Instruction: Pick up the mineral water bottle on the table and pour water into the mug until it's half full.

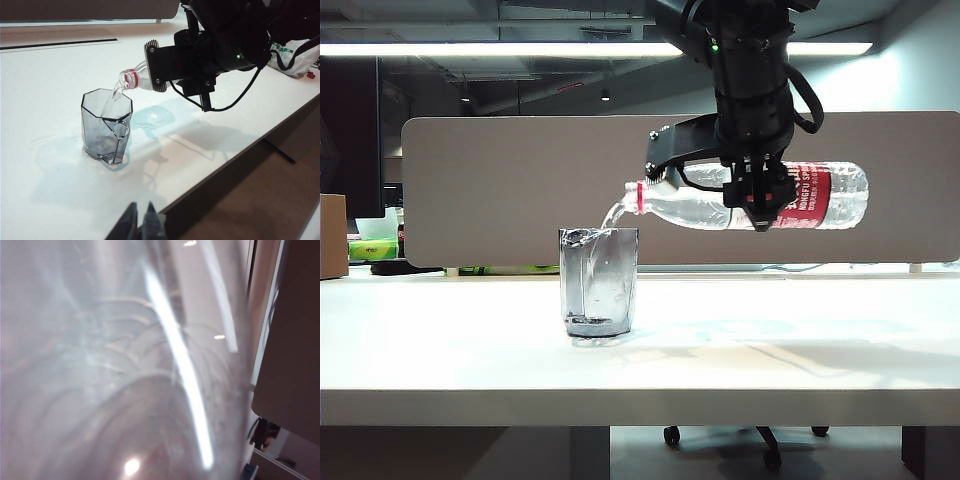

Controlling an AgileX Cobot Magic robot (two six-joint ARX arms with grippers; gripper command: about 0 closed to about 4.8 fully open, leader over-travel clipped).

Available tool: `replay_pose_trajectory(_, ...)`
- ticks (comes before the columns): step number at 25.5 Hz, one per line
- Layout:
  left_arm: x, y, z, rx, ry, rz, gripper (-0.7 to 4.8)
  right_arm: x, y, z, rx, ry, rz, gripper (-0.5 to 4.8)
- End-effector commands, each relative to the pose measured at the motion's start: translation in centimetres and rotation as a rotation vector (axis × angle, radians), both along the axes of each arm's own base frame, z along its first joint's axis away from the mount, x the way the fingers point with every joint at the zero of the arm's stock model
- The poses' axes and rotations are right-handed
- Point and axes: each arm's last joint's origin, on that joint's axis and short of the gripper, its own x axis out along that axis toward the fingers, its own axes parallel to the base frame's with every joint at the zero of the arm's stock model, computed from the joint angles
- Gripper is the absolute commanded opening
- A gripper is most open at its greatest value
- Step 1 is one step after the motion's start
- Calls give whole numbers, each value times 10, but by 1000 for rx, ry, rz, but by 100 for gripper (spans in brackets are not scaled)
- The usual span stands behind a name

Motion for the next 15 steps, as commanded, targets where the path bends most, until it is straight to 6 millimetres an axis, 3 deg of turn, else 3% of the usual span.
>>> replay_pose_trajectory(1,0,0,2,2,-19,-9,21,1,0,10,-6,-65,-35,215)
replay_pose_trajectory(15,0,0,2,3,-19,-9,21,0,-2,11,-124,-81,-53,216)
